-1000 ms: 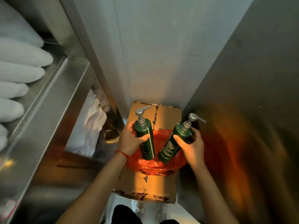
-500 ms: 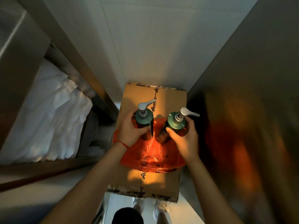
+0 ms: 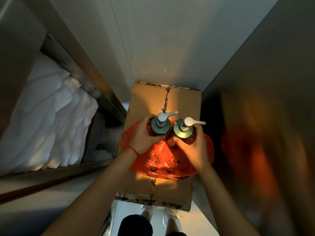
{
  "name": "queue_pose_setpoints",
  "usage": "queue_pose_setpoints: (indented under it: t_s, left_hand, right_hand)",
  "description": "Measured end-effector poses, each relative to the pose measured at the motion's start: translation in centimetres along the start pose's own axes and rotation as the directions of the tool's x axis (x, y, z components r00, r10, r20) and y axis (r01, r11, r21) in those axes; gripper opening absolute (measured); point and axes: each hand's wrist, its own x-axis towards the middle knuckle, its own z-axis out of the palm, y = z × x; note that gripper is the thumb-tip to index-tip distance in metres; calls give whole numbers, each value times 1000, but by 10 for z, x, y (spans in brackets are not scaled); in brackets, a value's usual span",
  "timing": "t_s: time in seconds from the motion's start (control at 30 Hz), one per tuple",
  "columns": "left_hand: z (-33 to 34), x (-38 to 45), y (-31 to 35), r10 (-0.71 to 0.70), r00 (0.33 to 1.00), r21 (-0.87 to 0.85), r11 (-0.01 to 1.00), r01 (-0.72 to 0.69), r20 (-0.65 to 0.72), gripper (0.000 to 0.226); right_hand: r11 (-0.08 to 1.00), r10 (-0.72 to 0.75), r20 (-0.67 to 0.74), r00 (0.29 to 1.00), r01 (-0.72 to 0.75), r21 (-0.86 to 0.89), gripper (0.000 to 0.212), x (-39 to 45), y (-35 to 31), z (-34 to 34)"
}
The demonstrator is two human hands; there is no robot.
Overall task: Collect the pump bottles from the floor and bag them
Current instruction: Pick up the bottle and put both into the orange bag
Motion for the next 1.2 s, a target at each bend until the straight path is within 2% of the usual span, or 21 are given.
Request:
queue_pose_setpoints:
  t_s: [0.33,0.7,0.87,0.93,1.0,1.07,1.2]
  left_hand:
    - [-3,-3,-4,7,998,-63,998,-4,55,67]
    - [-11,-17,-2,36,999,-43,998,-35,30,75]
    - [-12,-41,2,-45,999,-200,979,40,-19,65]
    - [-13,-57,4,-88,995,-232,970,74,-47,59]
    - [-14,-77,5,-125,990,-196,975,109,-70,51]
    - [-15,-97,7,-117,988,-69,991,111,-102,45]
    - [-14,-141,19,-24,984,205,977,60,-177,45]
  right_hand:
    - [1000,-27,15,1000,27,15,57,-4,-2,0]
    - [999,-39,34,999,39,5,65,-16,-9,-5]
    - [998,27,17,999,-28,54,71,-39,-12,-15]
    - [996,65,15,998,-66,64,67,-53,-15,-21]
    - [996,71,2,997,-71,62,60,-68,-19,-26]
    - [998,56,-15,998,-56,13,56,-84,-23,-31]
    - [976,-81,-2,997,79,-203,53,-113,-31,-42]
